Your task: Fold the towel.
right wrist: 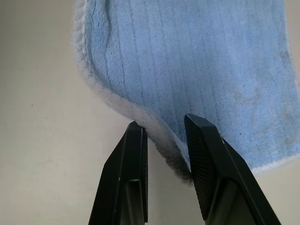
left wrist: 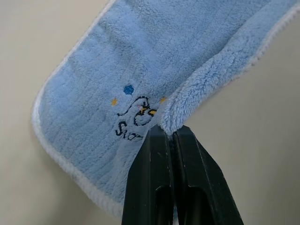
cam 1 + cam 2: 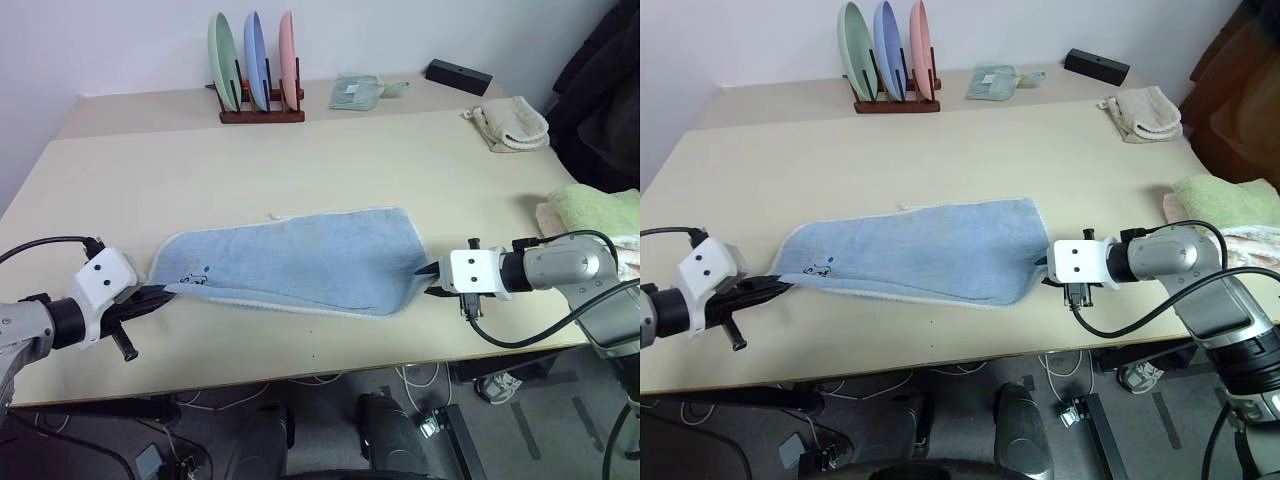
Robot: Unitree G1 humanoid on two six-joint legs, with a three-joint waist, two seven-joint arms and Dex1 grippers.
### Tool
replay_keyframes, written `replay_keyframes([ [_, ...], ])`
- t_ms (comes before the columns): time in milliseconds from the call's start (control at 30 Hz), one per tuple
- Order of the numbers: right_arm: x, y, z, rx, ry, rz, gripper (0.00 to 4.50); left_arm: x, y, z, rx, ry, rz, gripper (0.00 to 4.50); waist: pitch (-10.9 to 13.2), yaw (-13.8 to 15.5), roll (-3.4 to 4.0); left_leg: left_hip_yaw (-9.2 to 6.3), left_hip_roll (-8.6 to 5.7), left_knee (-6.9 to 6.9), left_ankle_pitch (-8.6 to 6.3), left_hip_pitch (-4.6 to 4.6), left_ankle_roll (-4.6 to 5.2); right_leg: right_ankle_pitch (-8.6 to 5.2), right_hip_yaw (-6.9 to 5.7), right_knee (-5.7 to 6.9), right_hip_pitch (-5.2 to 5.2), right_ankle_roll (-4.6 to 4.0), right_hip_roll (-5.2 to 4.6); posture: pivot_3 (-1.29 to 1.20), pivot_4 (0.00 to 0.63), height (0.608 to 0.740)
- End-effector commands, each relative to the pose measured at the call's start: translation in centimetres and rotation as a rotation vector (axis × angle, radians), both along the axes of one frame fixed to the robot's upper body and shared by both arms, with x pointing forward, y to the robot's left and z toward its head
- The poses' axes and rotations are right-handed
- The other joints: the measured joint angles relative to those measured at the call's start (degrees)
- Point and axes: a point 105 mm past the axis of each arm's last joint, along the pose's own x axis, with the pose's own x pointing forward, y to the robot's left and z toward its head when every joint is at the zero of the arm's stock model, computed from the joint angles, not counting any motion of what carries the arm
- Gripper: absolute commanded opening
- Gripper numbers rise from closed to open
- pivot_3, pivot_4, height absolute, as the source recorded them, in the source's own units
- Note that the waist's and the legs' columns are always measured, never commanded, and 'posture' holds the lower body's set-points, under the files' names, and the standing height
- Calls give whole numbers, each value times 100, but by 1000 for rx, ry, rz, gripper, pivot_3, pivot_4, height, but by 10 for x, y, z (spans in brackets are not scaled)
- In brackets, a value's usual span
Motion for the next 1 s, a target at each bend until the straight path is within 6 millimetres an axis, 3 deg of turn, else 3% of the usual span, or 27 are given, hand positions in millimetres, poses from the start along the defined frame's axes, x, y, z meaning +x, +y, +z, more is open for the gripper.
replay_keyframes([
  [33, -2, 2, 11, 18, -34, 5, 987, 1, -4, 7, 2, -30, -11, 0, 0, 2, -1, 0, 0, 0, 0, 0, 0, 0, 0, 0, 0, 0, 0, 0, 150, 740],
  [133, -3, -1, 14, 20, -21, -2, 26, 1, -3, 6, 2, -26, -4, 0, 0, 1, -1, 0, 0, 0, 0, 0, 0, -3, 0, 0, 0, -6, 0, 0, 150, 740],
  [300, -4, -6, 21, 32, -6, -20, 26, -4, 3, 6, 6, -4, 15, 0, 2, 0, -5, 1, 0, 0, 0, 0, 0, -3, 0, 0, 0, -5, 0, 0, 150, 740],
  [567, -18, -13, 45, 109, 96, -56, 26, -29, 6, 6, -18, 109, -6, 0, 4, 4, -18, 1, 2, 0, -1, -1, 2, -10, 0, -3, -1, -17, 0, 0, 150, 740],
  [700, 3, -21, 54, 97, 12, -89, 26, -14, 11, 10, -24, 61, 8, 0, 5, 11, -19, 6, 2, 2, -1, 0, 1, -11, 1, -3, 0, -19, 0, 0, 150, 740],
  [1000, 68, -19, 54, 90, -113, -95, 26, 58, 30, 9, -23, -74, 27, 0, 4, -30, -22, 10, 0, -4, -1, -6, 1, 6, 2, -2, -14, 4, 0, 0, 150, 740],
])
